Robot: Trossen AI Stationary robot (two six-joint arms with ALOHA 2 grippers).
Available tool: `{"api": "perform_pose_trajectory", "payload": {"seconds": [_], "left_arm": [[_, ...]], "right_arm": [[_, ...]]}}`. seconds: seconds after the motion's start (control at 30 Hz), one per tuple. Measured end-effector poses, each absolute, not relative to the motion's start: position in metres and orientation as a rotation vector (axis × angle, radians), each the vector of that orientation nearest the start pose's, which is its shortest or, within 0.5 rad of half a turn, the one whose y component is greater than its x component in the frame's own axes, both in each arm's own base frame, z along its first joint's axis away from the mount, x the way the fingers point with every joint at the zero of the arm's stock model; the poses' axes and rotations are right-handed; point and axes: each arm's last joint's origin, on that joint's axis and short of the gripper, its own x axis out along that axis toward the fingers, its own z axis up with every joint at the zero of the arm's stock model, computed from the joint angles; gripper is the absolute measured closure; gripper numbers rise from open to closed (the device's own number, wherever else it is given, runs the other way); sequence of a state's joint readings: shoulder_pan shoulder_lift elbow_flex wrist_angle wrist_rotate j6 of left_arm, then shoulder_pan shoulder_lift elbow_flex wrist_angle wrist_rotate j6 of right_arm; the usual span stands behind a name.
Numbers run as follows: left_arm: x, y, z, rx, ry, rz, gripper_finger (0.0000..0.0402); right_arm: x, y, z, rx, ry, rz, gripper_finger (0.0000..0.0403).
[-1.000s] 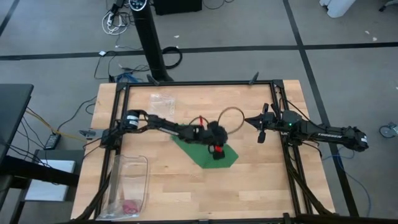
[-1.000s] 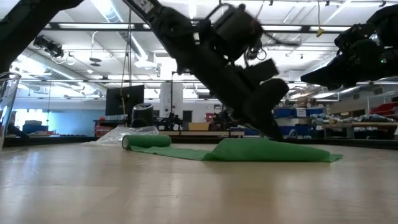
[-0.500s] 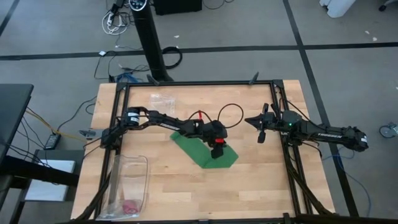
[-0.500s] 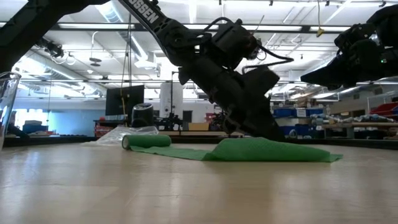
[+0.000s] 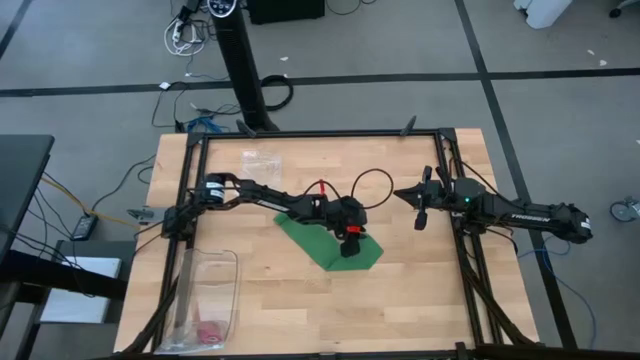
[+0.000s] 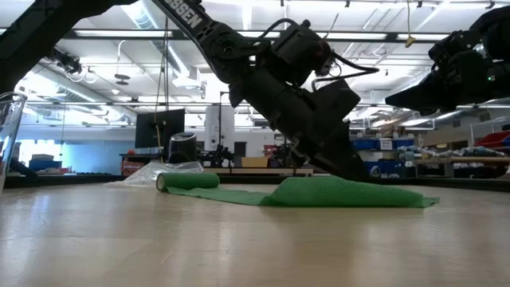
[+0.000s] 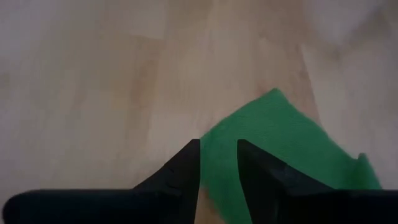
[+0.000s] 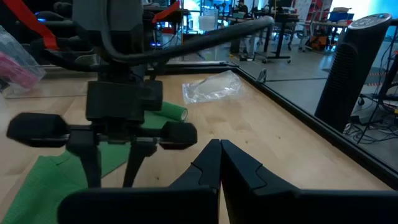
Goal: Roll bandage
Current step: Roll the green bandage
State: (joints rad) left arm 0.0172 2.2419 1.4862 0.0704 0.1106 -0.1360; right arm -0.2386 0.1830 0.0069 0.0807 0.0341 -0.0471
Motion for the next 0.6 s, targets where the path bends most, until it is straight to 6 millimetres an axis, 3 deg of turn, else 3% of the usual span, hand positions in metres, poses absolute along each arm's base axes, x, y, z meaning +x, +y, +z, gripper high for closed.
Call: {"api": "perform_pose_trajectory", "payload": {"seconds": [0.1, 0.33, 0.6], "left_arm": [[0.481, 0.005, 0.112, -0.204, 0.705, -0.037, 0.0288], [0.484, 0.005, 0.107, -0.22, 0.674, -0.022, 0.0299], [0.485, -0.001, 0.107, -0.168, 0.651, -0.047, 0.0392]], "right_arm": [[0.105, -0.027, 0.159, -0.037, 0.101, -0.27, 0.0397], [0.105, -0.027, 0.159, -0.037, 0.101, -0.27, 0.0394], [0.105, -0.027, 0.159, -0.038, 0.096, -0.27, 0.0395]]}}
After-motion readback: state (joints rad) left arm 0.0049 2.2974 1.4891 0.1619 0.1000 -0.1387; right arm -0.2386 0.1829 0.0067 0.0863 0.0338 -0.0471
